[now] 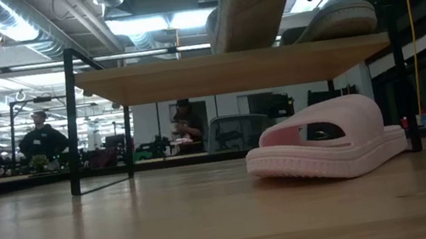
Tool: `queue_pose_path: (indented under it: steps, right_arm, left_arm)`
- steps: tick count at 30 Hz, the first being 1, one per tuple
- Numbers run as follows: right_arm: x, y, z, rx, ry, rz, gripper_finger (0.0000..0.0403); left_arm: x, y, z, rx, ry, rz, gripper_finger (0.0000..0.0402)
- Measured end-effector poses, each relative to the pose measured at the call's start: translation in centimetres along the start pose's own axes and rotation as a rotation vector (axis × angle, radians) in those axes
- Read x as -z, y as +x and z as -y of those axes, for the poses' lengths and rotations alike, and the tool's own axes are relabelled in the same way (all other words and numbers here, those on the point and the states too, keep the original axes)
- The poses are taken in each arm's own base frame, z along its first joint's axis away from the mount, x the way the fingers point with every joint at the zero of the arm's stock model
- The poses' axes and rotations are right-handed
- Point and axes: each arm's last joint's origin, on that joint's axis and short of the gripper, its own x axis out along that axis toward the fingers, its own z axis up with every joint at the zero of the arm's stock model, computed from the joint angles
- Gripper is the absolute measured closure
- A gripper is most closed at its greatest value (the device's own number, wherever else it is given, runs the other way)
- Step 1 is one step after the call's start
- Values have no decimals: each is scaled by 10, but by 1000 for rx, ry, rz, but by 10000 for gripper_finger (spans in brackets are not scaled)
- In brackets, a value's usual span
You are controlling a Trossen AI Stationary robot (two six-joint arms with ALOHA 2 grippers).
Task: Pick and place slides into the shelf
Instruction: Put the gray slide on the shelf
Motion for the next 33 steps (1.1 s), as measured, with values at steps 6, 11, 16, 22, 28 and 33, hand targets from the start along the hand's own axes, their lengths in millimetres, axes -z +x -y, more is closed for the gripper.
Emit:
queue_pose_path:
  steps: [6, 11, 16, 22, 28, 33]
  right_arm:
    - [0, 0, 1, 10, -1, -3, 391]
    - [2, 5, 5, 36, 1, -21, 391]
    - [4, 9, 9, 51, -23, -33, 391]
    - [5, 12, 11, 19, -22, -21, 391]
    - [8, 16, 15, 31, -31, -33, 391]
    - [10, 19, 18, 42, -38, -43, 391]
  left_arm:
    - [0, 0, 0, 0, -1, 0, 350]
    - [0, 0, 0, 0, -7, 0, 350]
    - [1, 0, 0, 0, -12, -5, 350]
    - [2, 0, 0, 1, -6, -13, 350]
    - [2, 0, 0, 1, -6, -13, 350]
    - [2, 0, 0, 1, -6, -14, 350]
